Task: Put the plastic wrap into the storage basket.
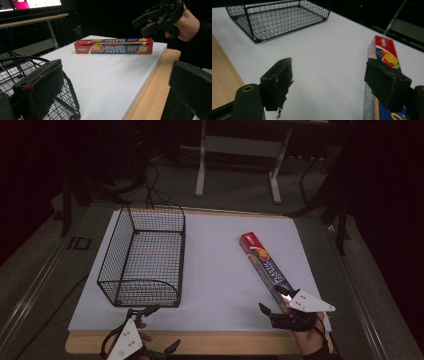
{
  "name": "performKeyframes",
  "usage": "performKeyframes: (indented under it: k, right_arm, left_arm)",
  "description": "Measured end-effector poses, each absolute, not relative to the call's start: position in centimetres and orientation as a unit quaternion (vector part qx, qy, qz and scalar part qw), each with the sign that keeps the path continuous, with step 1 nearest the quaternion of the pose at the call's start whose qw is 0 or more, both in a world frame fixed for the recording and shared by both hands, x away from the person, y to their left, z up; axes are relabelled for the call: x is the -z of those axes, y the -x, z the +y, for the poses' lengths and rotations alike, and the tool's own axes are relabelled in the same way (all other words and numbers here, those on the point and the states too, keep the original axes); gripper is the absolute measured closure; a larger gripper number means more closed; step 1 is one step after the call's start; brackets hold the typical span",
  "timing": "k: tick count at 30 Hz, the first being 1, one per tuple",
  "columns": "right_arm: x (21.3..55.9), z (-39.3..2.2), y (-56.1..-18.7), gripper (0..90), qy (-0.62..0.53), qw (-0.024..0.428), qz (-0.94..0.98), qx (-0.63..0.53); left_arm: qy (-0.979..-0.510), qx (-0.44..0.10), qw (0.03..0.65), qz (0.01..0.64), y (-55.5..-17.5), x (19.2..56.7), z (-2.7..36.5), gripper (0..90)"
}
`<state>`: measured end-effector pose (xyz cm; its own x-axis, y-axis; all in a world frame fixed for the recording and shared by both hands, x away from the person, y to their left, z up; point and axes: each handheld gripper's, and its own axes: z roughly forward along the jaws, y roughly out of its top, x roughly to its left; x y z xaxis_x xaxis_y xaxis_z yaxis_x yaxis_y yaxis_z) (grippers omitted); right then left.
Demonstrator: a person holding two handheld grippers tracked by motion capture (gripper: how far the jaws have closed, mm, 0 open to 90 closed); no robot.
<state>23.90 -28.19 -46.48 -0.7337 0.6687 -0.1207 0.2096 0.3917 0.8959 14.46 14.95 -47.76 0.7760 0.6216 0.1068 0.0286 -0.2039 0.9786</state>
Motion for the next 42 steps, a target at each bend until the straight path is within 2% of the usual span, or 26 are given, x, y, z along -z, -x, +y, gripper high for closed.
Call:
performKeyframes:
  k: [2,6,9,29,42]
  right_arm:
    - [46.5,-28.2,-23.9,22.1,-0.273,0.235,0.800,-0.479]
    - [46.4,-27.4,-23.4,13.2,-0.259,0.222,0.814,-0.471]
    - [46.3,-27.0,-23.3,11.7,-0.247,0.210,0.819,-0.474]
    - [43.4,-26.8,-23.0,11.3,-0.237,0.224,0.805,-0.495]
    - [39.9,-27.1,-23.9,9.8,-0.229,0.259,0.786,-0.512]
  left_arm:
    - [-0.734,-0.252,0.591,0.220,-14.4,47.8,15.0,0.1]
    - [-0.734,-0.251,0.592,0.219,-14.4,47.7,14.9,0.1]
    - [-0.734,-0.250,0.593,0.218,-14.4,47.7,14.8,0.1]
    - [-0.737,-0.247,0.594,0.210,-14.3,47.7,14.7,0.1]
    - [-0.737,-0.246,0.593,0.211,-14.3,47.7,14.6,0.1]
